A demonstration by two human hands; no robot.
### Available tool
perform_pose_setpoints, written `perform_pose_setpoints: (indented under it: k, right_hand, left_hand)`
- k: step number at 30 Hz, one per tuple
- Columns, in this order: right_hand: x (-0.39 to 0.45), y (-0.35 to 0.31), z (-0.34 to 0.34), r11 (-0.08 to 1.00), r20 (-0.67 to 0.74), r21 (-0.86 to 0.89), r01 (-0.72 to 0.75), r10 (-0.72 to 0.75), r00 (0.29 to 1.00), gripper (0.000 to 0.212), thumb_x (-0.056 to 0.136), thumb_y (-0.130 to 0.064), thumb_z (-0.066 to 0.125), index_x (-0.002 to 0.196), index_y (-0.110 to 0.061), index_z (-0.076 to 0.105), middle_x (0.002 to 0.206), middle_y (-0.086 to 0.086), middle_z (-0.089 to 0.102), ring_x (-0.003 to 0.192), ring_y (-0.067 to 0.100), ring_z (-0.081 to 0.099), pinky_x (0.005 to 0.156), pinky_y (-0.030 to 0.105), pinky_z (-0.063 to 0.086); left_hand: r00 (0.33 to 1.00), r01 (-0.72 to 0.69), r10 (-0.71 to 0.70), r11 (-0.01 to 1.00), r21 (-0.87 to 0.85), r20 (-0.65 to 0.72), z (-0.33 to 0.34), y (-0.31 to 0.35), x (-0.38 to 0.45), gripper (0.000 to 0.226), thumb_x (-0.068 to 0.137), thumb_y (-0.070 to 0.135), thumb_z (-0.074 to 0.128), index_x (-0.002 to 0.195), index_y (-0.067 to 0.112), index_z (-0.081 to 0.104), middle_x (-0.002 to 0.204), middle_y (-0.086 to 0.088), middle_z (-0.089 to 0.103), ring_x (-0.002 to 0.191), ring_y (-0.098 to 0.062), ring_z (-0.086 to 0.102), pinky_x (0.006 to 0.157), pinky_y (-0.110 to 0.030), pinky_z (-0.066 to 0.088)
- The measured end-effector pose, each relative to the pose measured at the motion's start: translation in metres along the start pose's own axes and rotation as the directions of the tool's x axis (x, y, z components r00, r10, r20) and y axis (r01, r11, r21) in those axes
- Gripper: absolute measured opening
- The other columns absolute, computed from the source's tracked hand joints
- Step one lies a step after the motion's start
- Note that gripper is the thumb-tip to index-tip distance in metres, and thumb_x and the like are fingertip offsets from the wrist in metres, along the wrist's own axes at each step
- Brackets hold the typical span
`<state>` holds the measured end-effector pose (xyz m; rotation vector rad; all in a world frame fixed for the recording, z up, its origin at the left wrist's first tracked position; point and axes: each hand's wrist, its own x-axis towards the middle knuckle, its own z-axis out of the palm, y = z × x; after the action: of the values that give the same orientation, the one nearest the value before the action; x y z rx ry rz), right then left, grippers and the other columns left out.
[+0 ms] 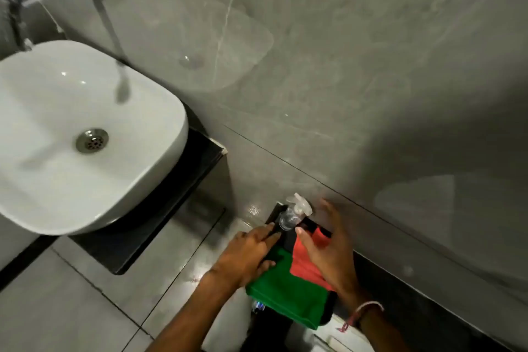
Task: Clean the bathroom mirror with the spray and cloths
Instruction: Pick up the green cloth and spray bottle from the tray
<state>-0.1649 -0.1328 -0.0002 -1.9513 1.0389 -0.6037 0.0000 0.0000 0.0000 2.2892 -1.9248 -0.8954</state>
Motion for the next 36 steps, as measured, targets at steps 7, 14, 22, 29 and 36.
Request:
perform_pose_setpoints:
  k: [7, 14, 22, 29, 36]
  right_hand:
    - [0.045, 0.017, 0.03, 0.972, 0.195, 0.097, 0.212, -0.228, 0.954, 0.061, 0.084, -0.03, 0.084, 0.137, -0.01, 0.061, 0.137, 0.001, 0.067, 0.133, 0.01, 0.061, 0.111, 0.027, 0.053]
    - [0.054, 0.028, 0.073, 0.943, 0.137, 0.074, 0.325, -0.333, 0.933, 0.036, 0.101, -0.046, 0.059, 0.117, -0.015, 0.069, 0.112, -0.008, 0.069, 0.106, -0.01, 0.064, 0.088, 0.017, 0.059]
    - [0.057, -0.024, 0.051, 0.93, -0.045, 0.162, 0.33, -0.327, 0.944, 0.057, 0.1, -0.066, 0.044, 0.113, -0.014, 0.066, 0.1, -0.011, 0.062, 0.088, -0.001, 0.066, 0.075, 0.014, 0.052]
    - [0.077, -0.198, -0.016, 0.803, -0.343, 0.243, 0.543, -0.453, 0.823, 0.043, 0.101, -0.072, 0.021, 0.118, -0.055, 0.057, 0.097, -0.013, 0.07, 0.061, 0.011, 0.069, 0.067, 0.017, 0.051]
    - [0.103, -0.384, -0.065, 0.594, -0.452, 0.236, 0.769, -0.634, 0.628, 0.049, 0.104, -0.067, 0.019, 0.107, -0.05, 0.065, 0.081, 0.001, 0.066, 0.048, 0.015, 0.062, 0.052, 0.033, 0.052]
  left_hand:
    - [0.954, 0.252, -0.246, 0.968, -0.013, 0.171, 0.049, -0.003, 0.043, 0.068, 0.09, 0.038, 0.067, 0.148, 0.018, 0.038, 0.148, -0.013, 0.044, 0.135, -0.034, 0.046, 0.111, -0.05, 0.041]
    - [0.901, 0.43, -0.433, 0.878, -0.211, 0.032, 0.086, -0.006, 0.052, 0.048, 0.09, 0.03, 0.07, 0.135, 0.022, 0.054, 0.132, -0.006, 0.054, 0.116, -0.029, 0.058, 0.1, -0.041, 0.053]
    - [0.98, 0.123, -0.199, 0.691, -0.713, -0.024, 0.009, -0.007, 0.019, 0.027, 0.091, 0.016, 0.072, 0.111, 0.008, 0.057, 0.097, -0.021, 0.064, 0.084, -0.027, 0.061, 0.081, -0.044, 0.055]
    - [0.893, -0.17, -0.231, 0.62, -0.766, -0.385, -0.209, -0.031, -0.042, 0.02, 0.075, 0.013, 0.088, 0.093, 0.011, 0.078, 0.081, 0.004, 0.076, 0.071, 0.002, 0.067, 0.07, -0.013, 0.055]
    - [0.705, -0.406, -0.039, 0.797, -0.448, -0.708, -0.458, -0.007, -0.148, 0.043, 0.1, 0.039, 0.059, 0.095, -0.003, 0.068, 0.081, -0.019, 0.069, 0.073, -0.025, 0.066, 0.066, -0.035, 0.051]
